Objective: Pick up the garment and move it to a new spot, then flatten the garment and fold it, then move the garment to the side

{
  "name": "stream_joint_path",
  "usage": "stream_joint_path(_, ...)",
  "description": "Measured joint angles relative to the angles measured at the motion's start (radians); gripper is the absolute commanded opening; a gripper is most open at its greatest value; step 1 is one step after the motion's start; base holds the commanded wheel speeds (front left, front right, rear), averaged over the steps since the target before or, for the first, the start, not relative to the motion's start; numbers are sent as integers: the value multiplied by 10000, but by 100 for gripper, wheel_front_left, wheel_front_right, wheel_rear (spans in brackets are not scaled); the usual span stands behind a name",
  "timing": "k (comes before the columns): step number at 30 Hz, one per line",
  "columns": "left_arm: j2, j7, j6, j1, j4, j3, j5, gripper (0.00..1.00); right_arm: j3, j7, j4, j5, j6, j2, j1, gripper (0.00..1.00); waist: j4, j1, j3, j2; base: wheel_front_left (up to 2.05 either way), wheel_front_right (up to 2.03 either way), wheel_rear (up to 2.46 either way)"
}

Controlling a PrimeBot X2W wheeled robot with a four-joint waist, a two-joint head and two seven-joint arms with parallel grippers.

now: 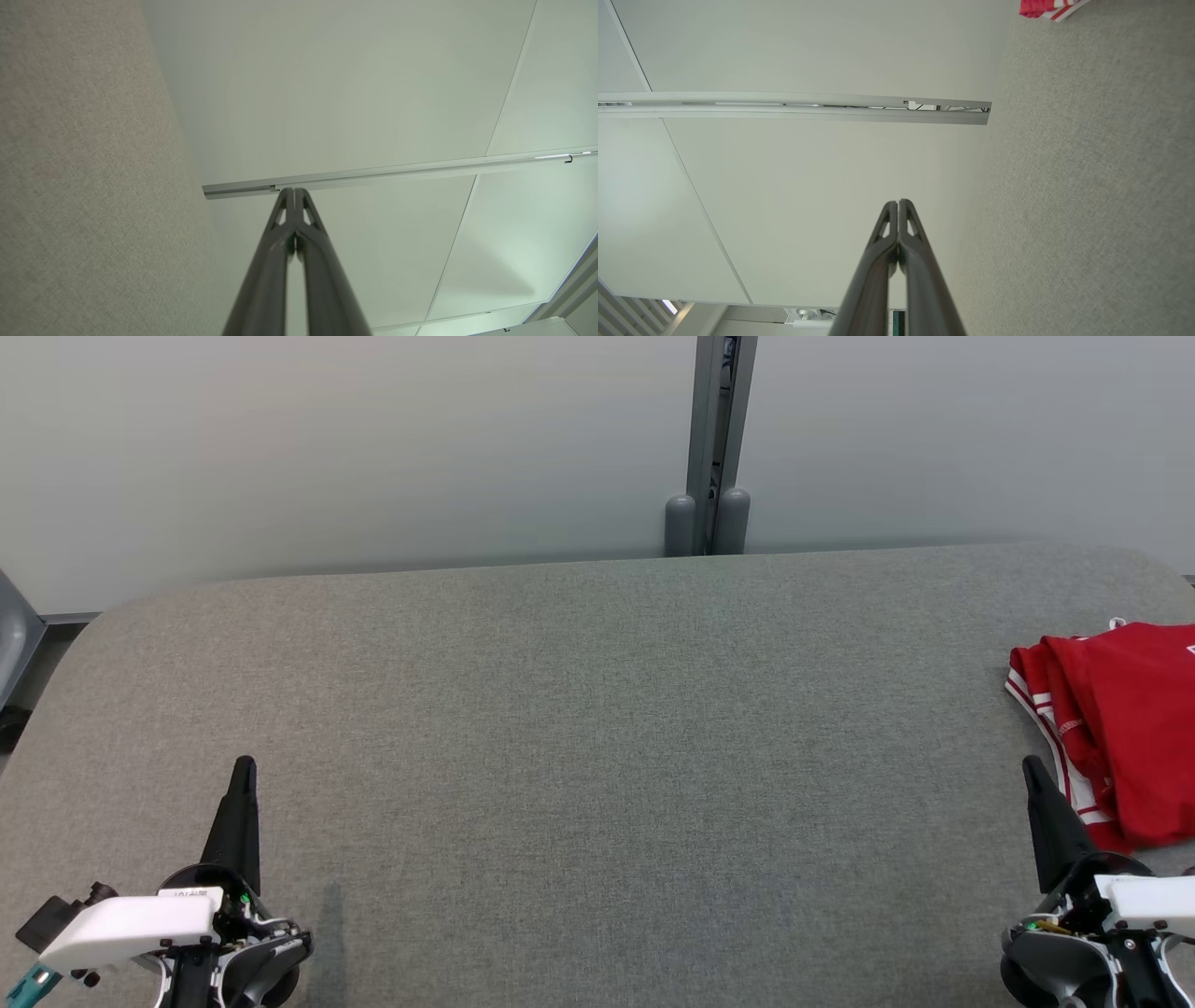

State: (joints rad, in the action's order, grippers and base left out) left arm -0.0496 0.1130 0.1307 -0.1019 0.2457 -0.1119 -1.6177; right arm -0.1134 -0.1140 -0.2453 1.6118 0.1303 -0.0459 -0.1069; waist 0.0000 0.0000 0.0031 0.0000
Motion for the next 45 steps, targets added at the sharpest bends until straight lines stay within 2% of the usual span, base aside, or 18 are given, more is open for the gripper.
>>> stream_joint_path(45,10,8,0,0,0,-15,27,0,0,0,0,0,0,0,-4,0,0,0,0,0,0,0,0)
